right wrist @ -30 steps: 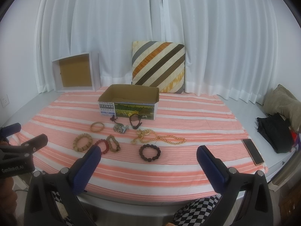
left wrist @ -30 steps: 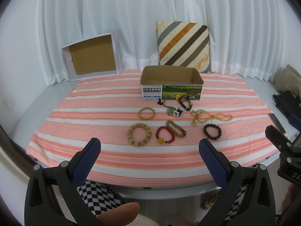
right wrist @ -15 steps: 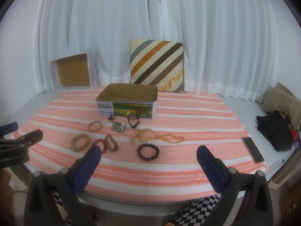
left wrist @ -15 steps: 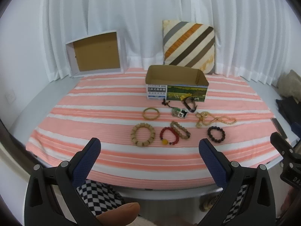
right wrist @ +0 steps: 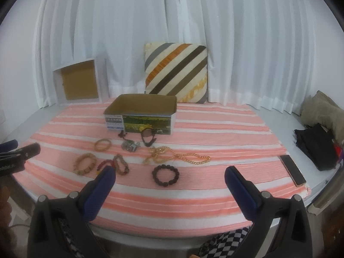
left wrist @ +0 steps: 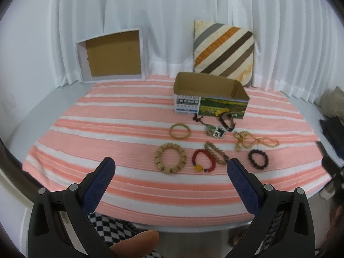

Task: Organize jewelry
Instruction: 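Lower the left tool onto the wooden-bead bracelet while the right tool lowers onto the black bead bracelet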

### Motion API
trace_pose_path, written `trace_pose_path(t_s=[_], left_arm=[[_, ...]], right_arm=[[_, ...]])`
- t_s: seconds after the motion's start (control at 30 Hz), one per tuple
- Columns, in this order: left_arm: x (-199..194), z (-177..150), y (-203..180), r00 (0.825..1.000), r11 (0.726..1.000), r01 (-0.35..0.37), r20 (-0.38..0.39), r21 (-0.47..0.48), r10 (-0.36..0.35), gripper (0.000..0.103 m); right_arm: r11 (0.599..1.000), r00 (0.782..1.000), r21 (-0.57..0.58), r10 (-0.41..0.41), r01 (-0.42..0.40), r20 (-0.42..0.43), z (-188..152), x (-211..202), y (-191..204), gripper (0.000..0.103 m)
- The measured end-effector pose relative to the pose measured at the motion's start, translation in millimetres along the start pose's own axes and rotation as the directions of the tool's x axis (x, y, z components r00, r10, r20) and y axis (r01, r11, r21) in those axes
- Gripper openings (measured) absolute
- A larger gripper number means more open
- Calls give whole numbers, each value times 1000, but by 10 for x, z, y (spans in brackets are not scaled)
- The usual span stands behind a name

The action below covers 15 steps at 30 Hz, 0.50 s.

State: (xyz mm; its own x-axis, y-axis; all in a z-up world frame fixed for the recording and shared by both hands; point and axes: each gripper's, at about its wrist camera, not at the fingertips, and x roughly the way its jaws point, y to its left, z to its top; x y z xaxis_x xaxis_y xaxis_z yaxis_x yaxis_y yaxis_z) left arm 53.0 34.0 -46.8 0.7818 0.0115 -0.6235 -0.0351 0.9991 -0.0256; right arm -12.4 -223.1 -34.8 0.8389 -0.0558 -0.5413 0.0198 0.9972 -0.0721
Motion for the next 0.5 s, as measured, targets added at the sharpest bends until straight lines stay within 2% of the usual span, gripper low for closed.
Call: trace_pose_path(t_s=[0.13, 0.23, 0.5], left_arm=[[324, -94, 2, 999, 999, -25, -40, 23, 26, 103], [583, -188, 3, 996, 999, -20, -86, 33, 23, 103], [1129, -349, -9, 983, 999, 22, -180, 23, -18, 103]], right_arm=[[1000, 1000, 22, 5, -5, -9, -95, 291, -117, 103], [999, 999, 29, 18, -17, -48, -160, 531, -170, 103], [998, 994, -34, 47, -51, -97, -472, 1168, -195, 103]])
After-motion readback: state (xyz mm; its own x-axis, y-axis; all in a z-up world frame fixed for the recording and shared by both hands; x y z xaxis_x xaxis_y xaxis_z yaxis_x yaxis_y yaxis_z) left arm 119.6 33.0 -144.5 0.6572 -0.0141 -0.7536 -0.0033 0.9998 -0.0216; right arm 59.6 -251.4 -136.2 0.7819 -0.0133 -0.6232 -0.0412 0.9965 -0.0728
